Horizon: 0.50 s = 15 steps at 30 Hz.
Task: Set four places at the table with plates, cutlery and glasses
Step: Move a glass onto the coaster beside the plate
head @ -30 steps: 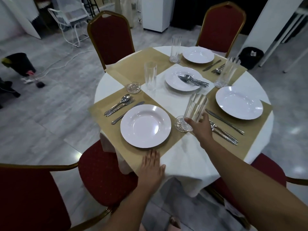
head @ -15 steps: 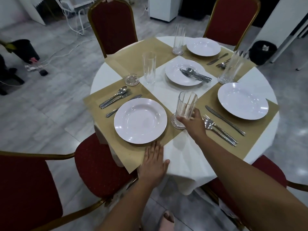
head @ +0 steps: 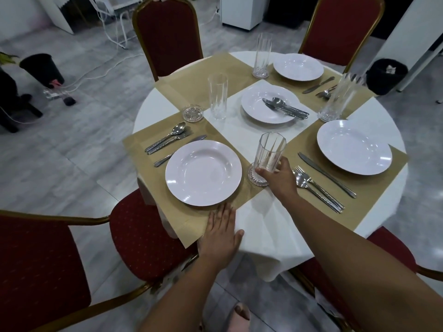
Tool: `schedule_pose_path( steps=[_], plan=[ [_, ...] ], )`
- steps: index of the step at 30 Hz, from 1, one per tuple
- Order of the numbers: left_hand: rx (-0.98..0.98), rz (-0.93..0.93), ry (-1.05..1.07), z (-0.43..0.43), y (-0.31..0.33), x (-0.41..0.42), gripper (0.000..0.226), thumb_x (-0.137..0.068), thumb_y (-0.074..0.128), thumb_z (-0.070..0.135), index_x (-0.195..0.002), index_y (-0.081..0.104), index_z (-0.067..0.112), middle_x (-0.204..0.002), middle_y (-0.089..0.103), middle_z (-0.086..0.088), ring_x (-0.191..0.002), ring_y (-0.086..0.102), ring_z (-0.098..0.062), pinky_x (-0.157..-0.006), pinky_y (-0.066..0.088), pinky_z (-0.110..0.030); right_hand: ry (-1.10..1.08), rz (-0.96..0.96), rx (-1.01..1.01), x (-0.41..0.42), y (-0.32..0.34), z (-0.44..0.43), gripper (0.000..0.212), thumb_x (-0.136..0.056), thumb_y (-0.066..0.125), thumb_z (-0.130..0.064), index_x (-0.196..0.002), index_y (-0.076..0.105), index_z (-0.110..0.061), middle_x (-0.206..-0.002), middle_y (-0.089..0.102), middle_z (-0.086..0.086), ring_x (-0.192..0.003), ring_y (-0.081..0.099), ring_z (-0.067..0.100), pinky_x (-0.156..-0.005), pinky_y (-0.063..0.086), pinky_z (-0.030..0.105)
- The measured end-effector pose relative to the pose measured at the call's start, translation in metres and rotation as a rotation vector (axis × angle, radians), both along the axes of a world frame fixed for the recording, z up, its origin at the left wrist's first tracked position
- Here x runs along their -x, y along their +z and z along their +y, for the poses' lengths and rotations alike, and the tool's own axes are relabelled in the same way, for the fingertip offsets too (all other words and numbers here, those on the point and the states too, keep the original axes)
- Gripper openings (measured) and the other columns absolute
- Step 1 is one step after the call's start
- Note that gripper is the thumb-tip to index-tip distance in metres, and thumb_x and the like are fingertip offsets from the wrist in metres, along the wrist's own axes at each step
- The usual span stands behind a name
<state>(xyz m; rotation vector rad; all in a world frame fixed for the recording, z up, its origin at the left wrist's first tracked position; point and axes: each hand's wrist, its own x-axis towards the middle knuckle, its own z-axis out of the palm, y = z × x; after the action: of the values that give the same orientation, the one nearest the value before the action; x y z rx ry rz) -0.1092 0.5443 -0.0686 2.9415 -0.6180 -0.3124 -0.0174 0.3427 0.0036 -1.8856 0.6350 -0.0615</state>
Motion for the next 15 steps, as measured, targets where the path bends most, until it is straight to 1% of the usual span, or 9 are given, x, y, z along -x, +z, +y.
schedule_pose_path(
  steps=[3,5,7,8,10,11,13,14,15],
  plan=[
    [-0.005,0.013,0.008,0.000,0.001,0.000,0.067,-0.100,0.011,0.048,-0.145,0.037,0.005,-0.152,0.038,-0.011,-0.142,0.034,-0.025,-0.114,0.007,-0.040,-0.010,-0.004,0.002,0.000,0.000,0.001,0.070,-0.076,0.081,-0.035,-0.134,0.044,-0.025,-0.131,0.060,0.001,-0.109,0.063,0.023,-0.095,0.052,0.043],
    [0.000,0.034,0.005,-0.001,0.003,0.000,0.066,-0.100,0.012,0.048,-0.144,0.038,0.006,-0.151,0.038,-0.011,-0.141,0.035,-0.025,-0.114,0.007,-0.040,-0.014,-0.002,0.014,0.000,0.000,0.002,0.070,-0.077,0.081,-0.035,-0.135,0.043,-0.024,-0.131,0.060,0.002,-0.105,0.061,0.020,-0.093,0.051,0.040],
    [0.012,0.027,-0.009,-0.001,0.001,-0.001,0.063,-0.100,0.018,0.047,-0.143,0.040,0.006,-0.151,0.039,-0.012,-0.140,0.037,-0.026,-0.113,0.010,-0.041,-0.010,0.009,0.007,0.001,0.002,0.004,0.072,-0.078,0.080,-0.034,-0.138,0.041,-0.021,-0.134,0.059,0.003,-0.103,0.059,0.019,-0.091,0.050,0.037],
    [0.018,0.030,-0.010,-0.001,0.000,-0.002,0.063,-0.099,0.023,0.046,-0.142,0.042,0.005,-0.150,0.040,-0.013,-0.139,0.038,-0.026,-0.112,0.012,-0.042,-0.007,0.012,0.002,0.003,0.004,0.006,0.075,-0.079,0.080,-0.034,-0.141,0.040,-0.020,-0.137,0.057,0.004,-0.106,0.060,0.020,-0.092,0.050,0.036],
    [0.014,0.046,-0.002,-0.002,0.000,-0.003,0.064,-0.096,0.027,0.047,-0.141,0.043,0.005,-0.150,0.040,-0.014,-0.138,0.040,-0.027,-0.111,0.013,-0.042,-0.004,0.025,0.027,0.009,0.005,0.009,0.079,-0.081,0.078,-0.036,-0.146,0.037,-0.017,-0.143,0.052,0.005,-0.121,0.057,0.025,-0.097,0.046,0.036],
    [0.006,0.052,-0.006,-0.002,0.001,-0.004,0.067,-0.095,0.023,0.048,-0.144,0.039,0.005,-0.153,0.034,-0.014,-0.141,0.035,-0.028,-0.113,0.010,-0.041,-0.006,0.030,0.067,0.015,0.006,0.012,0.079,-0.083,0.075,-0.037,-0.147,0.035,-0.015,-0.146,0.049,0.006,-0.129,0.051,0.027,-0.100,0.043,0.037],
    [-0.011,0.066,-0.031,-0.003,0.006,-0.007,0.079,-0.090,0.003,0.053,-0.152,0.014,0.006,-0.161,0.005,-0.011,-0.150,0.007,-0.026,-0.119,-0.008,-0.039,-0.011,0.043,0.192,0.032,0.005,0.019,0.069,-0.090,0.068,-0.034,-0.146,0.036,-0.011,-0.148,0.045,0.010,-0.136,0.043,0.031,-0.103,0.039,0.038],
    [-0.006,0.097,-0.032,-0.004,0.007,-0.007,0.084,-0.083,-0.008,0.054,-0.153,0.002,0.008,-0.161,-0.008,-0.009,-0.150,-0.006,-0.023,-0.118,-0.014,-0.039,0.006,0.040,0.261,0.043,0.002,0.022,0.062,-0.092,0.065,-0.032,-0.144,0.037,-0.010,-0.148,0.044,0.012,-0.137,0.042,0.032,-0.104,0.039,0.040],
    [0.003,0.119,-0.020,-0.004,0.009,-0.007,0.087,-0.078,-0.013,0.055,-0.153,-0.004,0.010,-0.161,-0.013,-0.009,-0.149,-0.013,-0.022,-0.117,-0.014,-0.039,0.042,0.048,0.319,0.054,-0.002,0.026,0.058,-0.095,0.061,-0.031,-0.144,0.037,-0.010,-0.150,0.042,0.012,-0.138,0.039,0.034,-0.107,0.037,0.041]
  ],
)
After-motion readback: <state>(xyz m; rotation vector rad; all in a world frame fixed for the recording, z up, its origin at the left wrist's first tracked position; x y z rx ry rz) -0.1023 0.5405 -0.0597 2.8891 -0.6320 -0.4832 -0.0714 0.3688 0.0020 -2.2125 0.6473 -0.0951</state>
